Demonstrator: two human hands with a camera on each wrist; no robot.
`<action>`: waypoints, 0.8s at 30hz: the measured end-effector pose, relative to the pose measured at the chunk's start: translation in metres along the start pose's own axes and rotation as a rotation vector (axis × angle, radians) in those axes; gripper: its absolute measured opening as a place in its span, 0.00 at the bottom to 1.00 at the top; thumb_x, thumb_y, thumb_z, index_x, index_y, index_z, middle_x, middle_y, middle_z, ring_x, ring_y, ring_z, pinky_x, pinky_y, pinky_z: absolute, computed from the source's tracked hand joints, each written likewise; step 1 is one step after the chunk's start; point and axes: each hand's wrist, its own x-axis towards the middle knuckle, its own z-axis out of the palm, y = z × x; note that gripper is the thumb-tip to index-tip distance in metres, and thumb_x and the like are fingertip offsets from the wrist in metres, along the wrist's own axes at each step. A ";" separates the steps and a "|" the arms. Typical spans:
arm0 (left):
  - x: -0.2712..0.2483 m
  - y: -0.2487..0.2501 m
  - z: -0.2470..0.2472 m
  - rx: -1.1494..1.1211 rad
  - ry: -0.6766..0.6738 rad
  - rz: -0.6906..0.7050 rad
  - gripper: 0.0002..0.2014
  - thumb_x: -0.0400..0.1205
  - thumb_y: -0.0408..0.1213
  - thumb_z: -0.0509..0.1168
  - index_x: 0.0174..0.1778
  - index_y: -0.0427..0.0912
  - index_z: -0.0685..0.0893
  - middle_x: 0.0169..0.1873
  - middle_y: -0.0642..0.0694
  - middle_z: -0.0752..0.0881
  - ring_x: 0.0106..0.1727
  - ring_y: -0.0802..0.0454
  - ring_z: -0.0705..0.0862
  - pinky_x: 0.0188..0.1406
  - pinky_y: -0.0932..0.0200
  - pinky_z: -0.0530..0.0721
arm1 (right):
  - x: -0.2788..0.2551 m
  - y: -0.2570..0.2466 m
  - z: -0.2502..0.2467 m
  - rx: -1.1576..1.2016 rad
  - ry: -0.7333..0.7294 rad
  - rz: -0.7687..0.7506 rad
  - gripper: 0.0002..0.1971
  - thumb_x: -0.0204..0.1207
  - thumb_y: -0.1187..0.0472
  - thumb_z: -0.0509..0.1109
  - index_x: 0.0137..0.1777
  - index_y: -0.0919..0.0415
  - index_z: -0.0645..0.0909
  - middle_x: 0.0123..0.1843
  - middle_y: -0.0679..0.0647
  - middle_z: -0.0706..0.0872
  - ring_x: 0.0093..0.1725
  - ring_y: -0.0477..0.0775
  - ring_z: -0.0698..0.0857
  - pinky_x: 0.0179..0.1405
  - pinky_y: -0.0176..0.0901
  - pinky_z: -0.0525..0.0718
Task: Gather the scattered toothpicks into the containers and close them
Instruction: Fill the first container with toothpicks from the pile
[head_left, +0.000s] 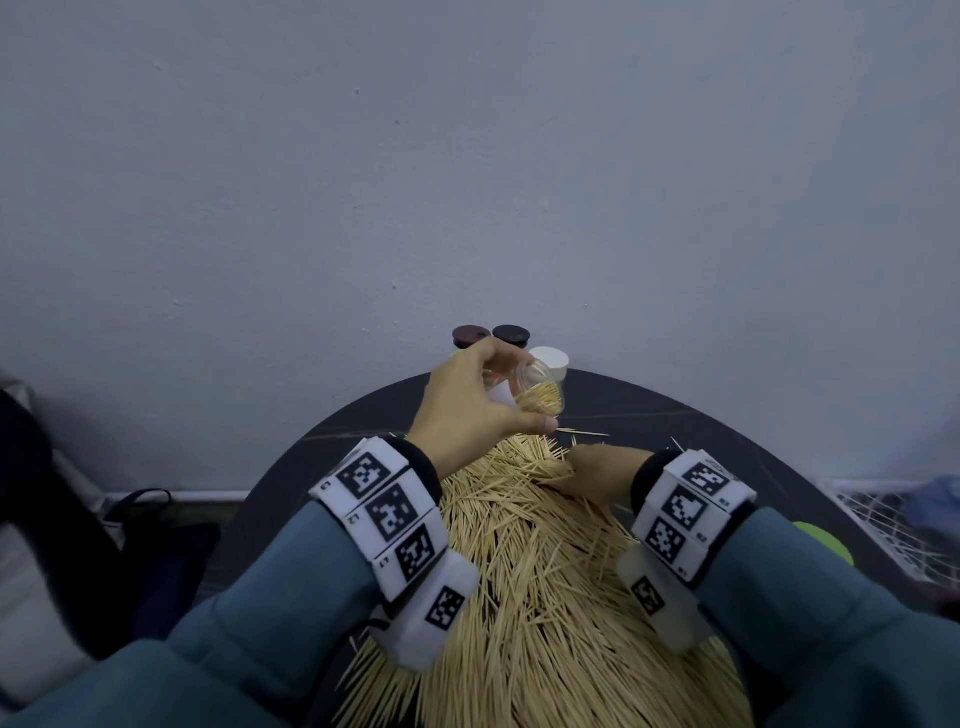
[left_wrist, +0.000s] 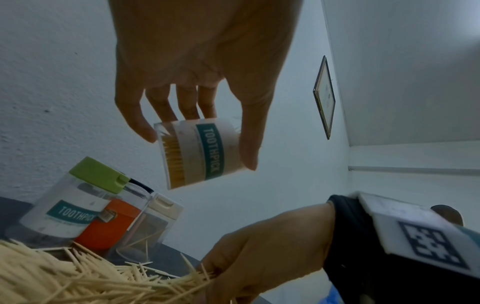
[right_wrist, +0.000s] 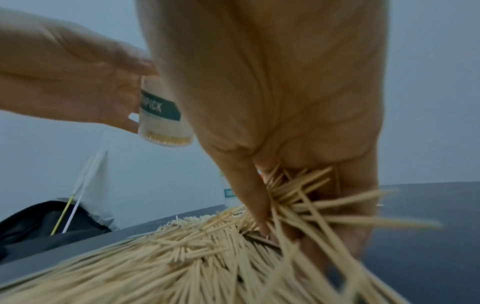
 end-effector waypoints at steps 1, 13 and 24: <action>0.000 0.000 0.000 0.000 -0.002 -0.001 0.30 0.61 0.40 0.83 0.57 0.49 0.80 0.56 0.53 0.84 0.59 0.57 0.80 0.55 0.66 0.75 | -0.001 0.001 -0.001 0.020 -0.004 -0.002 0.20 0.86 0.57 0.53 0.73 0.66 0.68 0.73 0.59 0.74 0.71 0.57 0.74 0.65 0.44 0.72; -0.001 -0.001 0.002 0.014 -0.021 0.005 0.28 0.62 0.40 0.83 0.55 0.50 0.79 0.54 0.55 0.83 0.58 0.58 0.79 0.48 0.72 0.72 | -0.007 0.016 0.000 0.301 -0.022 -0.062 0.17 0.85 0.68 0.51 0.34 0.58 0.70 0.32 0.48 0.75 0.29 0.41 0.73 0.28 0.28 0.72; 0.000 -0.004 0.005 0.020 -0.021 -0.008 0.28 0.61 0.40 0.83 0.55 0.52 0.80 0.54 0.55 0.84 0.59 0.57 0.80 0.59 0.61 0.75 | -0.010 0.026 0.004 0.523 -0.057 -0.112 0.17 0.85 0.69 0.46 0.37 0.58 0.70 0.32 0.52 0.75 0.28 0.46 0.71 0.27 0.33 0.71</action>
